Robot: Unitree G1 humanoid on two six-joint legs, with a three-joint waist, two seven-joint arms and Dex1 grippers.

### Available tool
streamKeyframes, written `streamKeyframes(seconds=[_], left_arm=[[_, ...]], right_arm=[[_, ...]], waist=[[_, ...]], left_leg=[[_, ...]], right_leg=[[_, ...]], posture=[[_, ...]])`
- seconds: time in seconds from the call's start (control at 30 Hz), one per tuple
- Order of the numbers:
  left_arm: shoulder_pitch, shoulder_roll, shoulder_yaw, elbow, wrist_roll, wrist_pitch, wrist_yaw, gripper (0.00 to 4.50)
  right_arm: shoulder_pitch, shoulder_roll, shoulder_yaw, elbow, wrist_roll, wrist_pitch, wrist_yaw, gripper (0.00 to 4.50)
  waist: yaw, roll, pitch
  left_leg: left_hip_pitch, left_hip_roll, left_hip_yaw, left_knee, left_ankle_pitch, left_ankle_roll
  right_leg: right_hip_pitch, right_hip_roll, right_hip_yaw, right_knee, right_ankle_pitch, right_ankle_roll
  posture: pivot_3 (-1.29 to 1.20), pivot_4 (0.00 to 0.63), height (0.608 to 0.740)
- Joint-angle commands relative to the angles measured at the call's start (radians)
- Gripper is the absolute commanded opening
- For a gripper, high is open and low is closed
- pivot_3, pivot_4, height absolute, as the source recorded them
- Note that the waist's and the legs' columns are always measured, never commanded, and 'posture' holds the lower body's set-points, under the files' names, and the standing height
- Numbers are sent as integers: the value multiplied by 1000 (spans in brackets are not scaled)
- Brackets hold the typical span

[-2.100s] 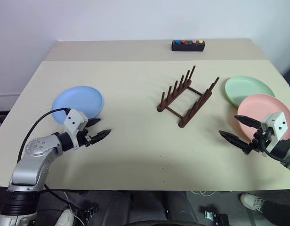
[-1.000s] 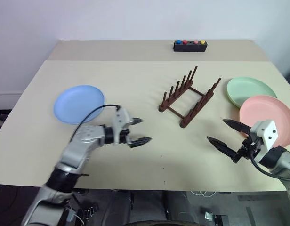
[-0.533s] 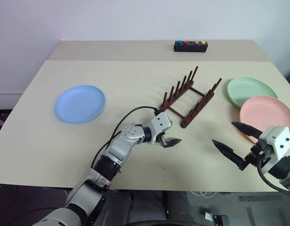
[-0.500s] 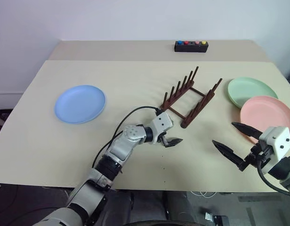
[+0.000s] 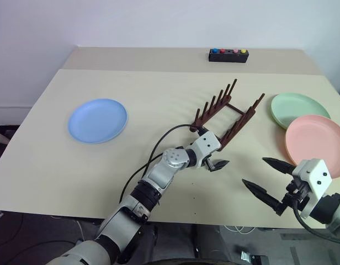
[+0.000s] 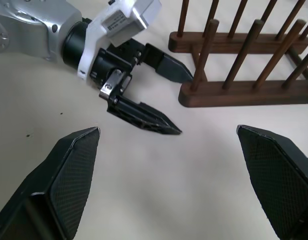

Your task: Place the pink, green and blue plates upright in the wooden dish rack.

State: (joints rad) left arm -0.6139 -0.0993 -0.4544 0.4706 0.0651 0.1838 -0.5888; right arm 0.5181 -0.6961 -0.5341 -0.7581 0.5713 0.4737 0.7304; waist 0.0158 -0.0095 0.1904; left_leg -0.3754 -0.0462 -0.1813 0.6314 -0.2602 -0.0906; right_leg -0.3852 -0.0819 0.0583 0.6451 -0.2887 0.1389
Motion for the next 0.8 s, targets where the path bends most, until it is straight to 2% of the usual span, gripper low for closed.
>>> streamKeyframes(seconds=[0.03, 0.2, 0.27, 0.63, 0.73, 0.8], left_arm=[[8, -20, 1, 48, 14, 15, 22, 3200], [4, -36, 26, 76, 10, -1, 42, 717], [4, -38, 30, 85, 15, -7, 50, 33], [10, 6, 72, 75, 10, -57, 57, 33], [12, 8, 94, 61, -19, -41, 37, 887], [2, 6, 107, 66, -24, -35, 48, 1918]], right_arm=[[2, 2, 0, -15, -7, -17, 3, 4500], [-2, 3, 6, -5, -18, -21, 11, 4500], [-7, 2, 12, 1, -21, -23, 12, 4500], [-20, 17, 39, 23, -49, -47, 15, 4500], [-22, 21, 47, 27, -56, -56, 10, 4500], [-23, 24, 52, 30, -61, -62, 7, 4500]], waist=[[0, 0, 0], [-1, -1, 1], [-1, -1, 1], [-5, -2, 1], [-7, -2, 1], [-7, -1, 0]], left_leg=[[0, 0, 0, 0, 0, 0], [0, 0, 0, 0, 0, 0], [0, 0, 0, 0, 0, 0], [1, 0, 0, 0, 0, 0], [1, 0, 0, -1, 0, 0], [1, 0, 0, -1, 0, 0]], right_leg=[[0, 0, 0, 0, 0, 0], [0, 0, 0, 0, 0, 0], [0, 0, 0, 0, 0, 0], [0, 0, 0, 0, 0, 0], [0, 0, 0, 0, 0, 0], [-1, 0, 0, 0, 0, 0]], posture=[[0, 150, 740], [0, 150, 740], [0, 150, 740], [0, 150, 740], [0, 150, 740], [0, 150, 740]])
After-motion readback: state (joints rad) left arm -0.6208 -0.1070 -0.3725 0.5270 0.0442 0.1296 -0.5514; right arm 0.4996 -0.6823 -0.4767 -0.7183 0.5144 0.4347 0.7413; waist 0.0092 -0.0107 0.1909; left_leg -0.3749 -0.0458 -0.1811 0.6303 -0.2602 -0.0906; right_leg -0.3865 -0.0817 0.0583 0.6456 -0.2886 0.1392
